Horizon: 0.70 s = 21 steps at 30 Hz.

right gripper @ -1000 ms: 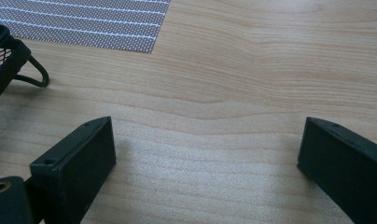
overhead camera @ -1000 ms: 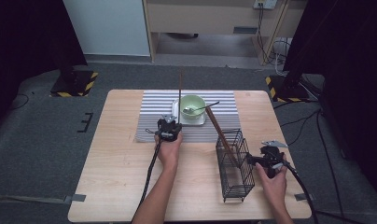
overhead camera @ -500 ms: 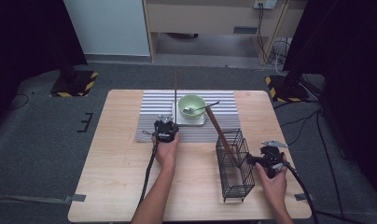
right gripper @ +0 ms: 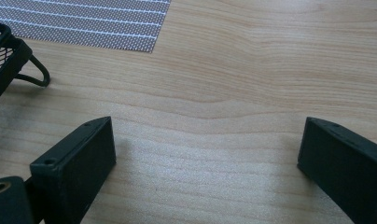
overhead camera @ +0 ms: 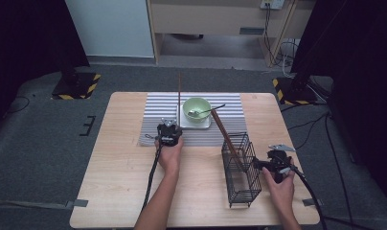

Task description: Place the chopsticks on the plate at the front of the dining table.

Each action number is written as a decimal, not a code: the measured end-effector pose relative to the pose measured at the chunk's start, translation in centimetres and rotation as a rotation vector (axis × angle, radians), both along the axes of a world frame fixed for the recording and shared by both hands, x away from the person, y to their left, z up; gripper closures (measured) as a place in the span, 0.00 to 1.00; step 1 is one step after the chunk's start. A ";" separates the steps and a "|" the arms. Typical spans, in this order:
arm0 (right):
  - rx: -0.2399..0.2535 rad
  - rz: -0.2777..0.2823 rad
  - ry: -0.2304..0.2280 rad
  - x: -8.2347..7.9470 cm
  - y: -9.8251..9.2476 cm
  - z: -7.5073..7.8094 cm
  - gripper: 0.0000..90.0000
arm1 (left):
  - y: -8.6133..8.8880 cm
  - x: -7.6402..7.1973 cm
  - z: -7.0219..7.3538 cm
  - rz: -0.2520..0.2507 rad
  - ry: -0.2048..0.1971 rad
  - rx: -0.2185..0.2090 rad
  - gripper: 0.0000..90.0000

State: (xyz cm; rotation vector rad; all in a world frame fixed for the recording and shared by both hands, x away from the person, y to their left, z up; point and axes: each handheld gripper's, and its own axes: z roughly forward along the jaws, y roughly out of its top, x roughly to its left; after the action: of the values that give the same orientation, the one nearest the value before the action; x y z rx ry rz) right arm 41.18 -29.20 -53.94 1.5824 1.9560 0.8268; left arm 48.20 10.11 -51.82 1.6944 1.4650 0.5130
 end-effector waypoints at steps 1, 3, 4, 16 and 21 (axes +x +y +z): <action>0.000 0.000 0.000 0.0 0.0 0.0 0.05 | 0.0 0.0 0.0 0.000 0.000 0.000 0.95; 0.000 0.000 0.000 0.0 0.0 0.0 0.05 | 0.1 0.0 0.0 -0.001 0.001 0.000 0.95; 0.000 0.001 0.000 0.0 0.0 0.0 0.05 | 0.1 0.0 0.0 0.000 0.001 0.001 0.95; 0.000 0.000 0.000 0.0 0.0 0.0 0.05 | 0.1 -0.1 -0.2 0.007 0.009 0.005 0.95; 0.000 0.001 0.000 0.0 0.0 0.0 0.05 | 0.3 -0.1 -0.2 0.012 0.013 -0.001 0.95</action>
State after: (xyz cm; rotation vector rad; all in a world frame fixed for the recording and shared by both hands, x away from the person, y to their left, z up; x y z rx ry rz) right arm 41.18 -29.20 -53.93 1.5819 1.9567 0.8264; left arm 48.07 10.40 -52.05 1.6922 1.4853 0.5088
